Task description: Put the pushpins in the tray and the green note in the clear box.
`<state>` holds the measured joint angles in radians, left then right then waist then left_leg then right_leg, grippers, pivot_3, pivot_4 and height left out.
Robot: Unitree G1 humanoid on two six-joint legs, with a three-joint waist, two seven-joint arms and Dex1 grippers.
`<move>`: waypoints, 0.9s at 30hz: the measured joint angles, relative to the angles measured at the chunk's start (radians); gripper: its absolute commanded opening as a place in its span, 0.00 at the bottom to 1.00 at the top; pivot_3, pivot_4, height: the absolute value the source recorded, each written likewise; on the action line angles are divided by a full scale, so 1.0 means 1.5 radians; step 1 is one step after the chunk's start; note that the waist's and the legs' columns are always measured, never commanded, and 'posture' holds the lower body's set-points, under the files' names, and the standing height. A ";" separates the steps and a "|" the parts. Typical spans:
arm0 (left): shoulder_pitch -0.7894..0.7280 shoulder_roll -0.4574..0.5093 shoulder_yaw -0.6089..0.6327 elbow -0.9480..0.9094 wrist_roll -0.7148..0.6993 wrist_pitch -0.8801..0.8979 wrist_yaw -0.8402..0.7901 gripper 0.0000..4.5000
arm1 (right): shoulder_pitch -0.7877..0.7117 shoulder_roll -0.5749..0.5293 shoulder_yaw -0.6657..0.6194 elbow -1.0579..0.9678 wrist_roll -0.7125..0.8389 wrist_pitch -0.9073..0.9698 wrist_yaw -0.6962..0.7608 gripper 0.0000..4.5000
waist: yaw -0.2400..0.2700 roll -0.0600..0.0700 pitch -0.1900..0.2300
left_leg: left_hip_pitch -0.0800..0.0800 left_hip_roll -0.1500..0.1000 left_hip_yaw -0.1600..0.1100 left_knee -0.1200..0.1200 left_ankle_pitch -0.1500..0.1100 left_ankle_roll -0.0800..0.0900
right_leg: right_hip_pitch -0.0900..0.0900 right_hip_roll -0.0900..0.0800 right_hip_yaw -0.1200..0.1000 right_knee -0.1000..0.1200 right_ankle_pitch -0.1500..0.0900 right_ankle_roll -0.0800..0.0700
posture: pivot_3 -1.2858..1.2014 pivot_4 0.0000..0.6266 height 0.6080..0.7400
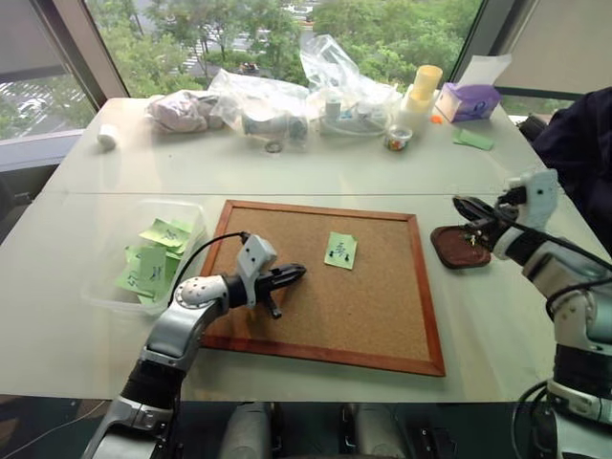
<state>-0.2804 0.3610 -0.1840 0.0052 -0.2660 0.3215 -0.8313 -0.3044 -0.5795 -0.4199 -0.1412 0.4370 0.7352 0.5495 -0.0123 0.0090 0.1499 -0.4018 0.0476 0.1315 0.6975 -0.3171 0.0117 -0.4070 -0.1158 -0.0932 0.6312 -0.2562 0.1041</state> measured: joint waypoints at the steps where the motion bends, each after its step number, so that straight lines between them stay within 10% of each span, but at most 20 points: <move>1: -0.002 -0.002 -0.001 0.003 0.001 -0.001 -0.001 0.00 | 0.014 -0.001 -0.001 0.011 0.000 -0.008 0.002 0.01 | 0.000 0.000 0.000 | 0.001 0.000 0.000 0.000 0.000 0.000 | 0.001 0.000 0.000 0.000 0.000 0.000 | 0.52 0.24 1.00; 14: -0.005 -0.005 -0.002 0.014 0.010 -0.004 -0.008 0.00 | 0.061 0.008 0.037 0.154 -0.028 -0.114 0.012 0.01 | 0.000 0.002 -0.001 | 0.003 0.000 0.000 0.000 -0.001 0.001 | 0.003 0.000 0.000 0.000 0.000 0.000 | 0.52 0.24 1.00; 17: -0.004 -0.005 -0.002 0.012 0.011 -0.004 -0.008 0.00 | 0.062 0.008 0.038 0.156 -0.026 -0.115 0.011 0.19 | 0.000 0.002 -0.001 | 0.003 0.000 0.000 0.000 -0.001 0.001 | 0.003 0.000 0.000 0.000 0.000 0.000 | 0.52 0.24 1.00; 22: 0.003 -0.005 0.000 0.006 0.011 -0.004 -0.006 0.00 | 0.075 0.001 0.033 0.130 -0.010 -0.084 0.012 0.75 | 0.000 0.002 -0.001 | 0.003 0.001 0.000 -0.001 -0.001 0.002 | 0.003 0.000 0.001 0.000 0.000 0.000 | 0.52 0.24 1.00; 27: 0.007 -0.005 0.002 0.001 0.012 -0.004 -0.002 0.00 | 0.086 -0.027 0.013 0.025 0.042 -0.026 0.021 0.75 | 0.000 0.003 -0.002 | 0.003 0.001 0.000 -0.001 -0.002 0.004 | 0.002 -0.001 0.001 0.000 0.000 0.000 | 0.52 0.24 1.00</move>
<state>-0.2693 0.3529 -0.1810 0.0066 -0.2488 0.3156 -0.8348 -0.1760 -0.6200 -0.3997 -0.1044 0.5006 0.6968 0.5809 -0.0128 0.0131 0.1473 -0.3971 0.0494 0.1318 0.6961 -0.3206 0.0177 -0.4035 -0.1169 -0.0922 0.6307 -0.2564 0.1039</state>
